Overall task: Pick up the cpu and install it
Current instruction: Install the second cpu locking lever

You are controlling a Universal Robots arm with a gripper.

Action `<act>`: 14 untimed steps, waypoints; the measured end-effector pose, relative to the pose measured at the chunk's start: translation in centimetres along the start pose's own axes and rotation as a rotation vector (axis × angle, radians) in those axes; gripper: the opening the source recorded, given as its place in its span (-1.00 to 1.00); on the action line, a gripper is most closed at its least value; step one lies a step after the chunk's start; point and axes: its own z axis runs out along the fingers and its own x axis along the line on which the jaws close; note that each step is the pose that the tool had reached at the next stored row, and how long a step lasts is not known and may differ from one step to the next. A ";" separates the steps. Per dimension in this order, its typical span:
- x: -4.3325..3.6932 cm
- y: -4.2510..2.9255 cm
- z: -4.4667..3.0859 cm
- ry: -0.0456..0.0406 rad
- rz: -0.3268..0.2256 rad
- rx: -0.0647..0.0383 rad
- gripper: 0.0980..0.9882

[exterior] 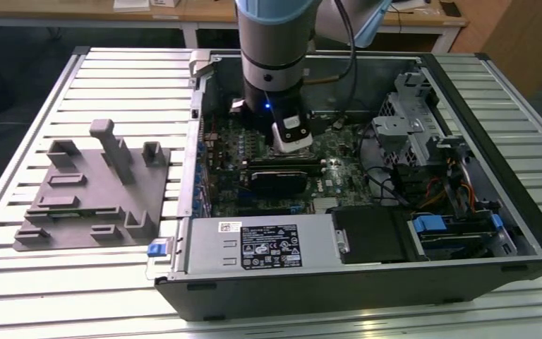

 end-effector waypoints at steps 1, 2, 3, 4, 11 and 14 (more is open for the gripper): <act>-0.01 0.02 0.01 -0.0040 0.001 0.015 -0.98; -0.03 0.05 0.01 -0.0076 0.002 0.028 -0.98; -0.06 0.08 0.01 -0.0110 0.004 0.040 -0.98; -0.17 0.13 0.03 -0.0139 0.005 0.050 -0.98; -1.30 0.69 0.20 -0.0184 0.010 0.068 -0.98; -1.47 1.26 0.43 -0.0200 0.010 0.074 -0.98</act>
